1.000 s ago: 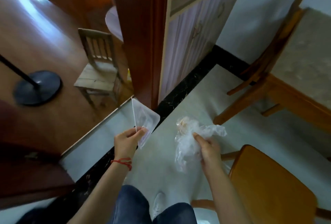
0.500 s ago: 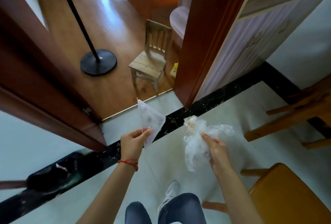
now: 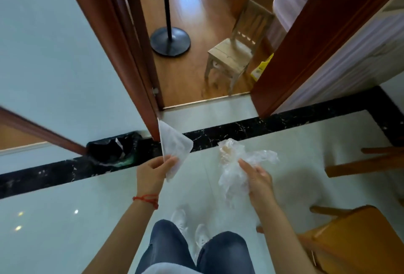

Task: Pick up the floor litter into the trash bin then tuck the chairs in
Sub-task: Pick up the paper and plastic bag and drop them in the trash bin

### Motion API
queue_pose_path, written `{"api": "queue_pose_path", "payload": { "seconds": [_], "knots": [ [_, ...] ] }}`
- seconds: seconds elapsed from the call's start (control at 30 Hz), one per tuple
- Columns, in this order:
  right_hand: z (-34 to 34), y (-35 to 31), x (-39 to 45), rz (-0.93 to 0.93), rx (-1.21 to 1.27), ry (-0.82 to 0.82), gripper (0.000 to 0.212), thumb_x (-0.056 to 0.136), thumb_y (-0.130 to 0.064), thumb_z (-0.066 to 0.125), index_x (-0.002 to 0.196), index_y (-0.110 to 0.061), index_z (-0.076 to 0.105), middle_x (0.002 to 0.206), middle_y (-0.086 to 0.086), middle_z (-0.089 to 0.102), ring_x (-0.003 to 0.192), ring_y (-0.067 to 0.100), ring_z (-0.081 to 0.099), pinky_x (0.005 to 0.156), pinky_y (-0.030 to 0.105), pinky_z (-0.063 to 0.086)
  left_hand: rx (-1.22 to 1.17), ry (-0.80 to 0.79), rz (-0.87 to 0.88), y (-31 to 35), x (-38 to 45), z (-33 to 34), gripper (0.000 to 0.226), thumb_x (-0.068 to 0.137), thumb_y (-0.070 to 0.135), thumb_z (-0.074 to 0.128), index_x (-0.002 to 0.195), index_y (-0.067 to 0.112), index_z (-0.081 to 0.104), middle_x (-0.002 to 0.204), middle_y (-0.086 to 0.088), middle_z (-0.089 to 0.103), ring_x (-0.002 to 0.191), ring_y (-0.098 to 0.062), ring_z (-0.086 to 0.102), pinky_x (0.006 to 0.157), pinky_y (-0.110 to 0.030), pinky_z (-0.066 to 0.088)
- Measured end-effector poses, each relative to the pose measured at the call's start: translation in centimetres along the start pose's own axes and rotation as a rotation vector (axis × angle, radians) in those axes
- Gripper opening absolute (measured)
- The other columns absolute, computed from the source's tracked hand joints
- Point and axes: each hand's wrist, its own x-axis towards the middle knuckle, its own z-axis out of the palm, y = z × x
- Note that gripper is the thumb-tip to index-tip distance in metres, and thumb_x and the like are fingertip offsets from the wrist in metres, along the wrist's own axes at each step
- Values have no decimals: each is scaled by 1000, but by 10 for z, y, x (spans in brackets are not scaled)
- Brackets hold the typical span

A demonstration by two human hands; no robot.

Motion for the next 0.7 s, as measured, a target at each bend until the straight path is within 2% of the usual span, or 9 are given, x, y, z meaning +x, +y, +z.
{"api": "queue_pose_path", "payload": {
  "seconds": [0.1, 0.2, 0.4, 0.5, 0.7],
  "knots": [
    [15, 8, -11, 2, -87, -63, 28, 72, -27, 74, 84, -12, 54, 76, 10, 49, 68, 23, 47, 58, 29, 41, -27, 97, 2, -14, -15, -29, 9, 72, 13, 74, 67, 19, 70, 63, 2, 65, 60, -14, 52, 57, -23, 43],
    [24, 13, -19, -33, -116, -138, 26, 72, -25, 75, 84, -11, 57, 76, 9, 53, 65, 21, 51, 54, 27, 42, -62, 172, -1, -27, -36, -50, 7, 74, 14, 72, 79, 9, 71, 68, -4, 65, 63, -17, 55, 59, -25, 47],
    [30, 37, -42, -40, -174, -224, 23, 71, -22, 76, 78, -12, 57, 73, 8, 54, 67, 22, 52, 56, 28, 41, -120, 276, -33, -55, -84, -81, 12, 76, 16, 71, 84, 7, 71, 76, -13, 66, 69, -23, 56, 66, -31, 49],
    [35, 52, -59, -6, -183, -249, 19, 71, -20, 75, 69, -10, 59, 73, 8, 56, 67, 23, 53, 60, 31, 43, -127, 328, -41, -65, -105, -97, 17, 76, 18, 71, 87, 6, 71, 74, -10, 66, 67, -20, 57, 62, -27, 49],
    [59, 69, -89, 10, -207, -318, 19, 70, -20, 76, 69, -10, 60, 79, 12, 56, 74, 25, 53, 67, 36, 43, -132, 425, -20, -70, -125, -133, 14, 76, 20, 71, 84, 8, 72, 69, -4, 65, 61, -13, 54, 58, -23, 45]
  ]
}}
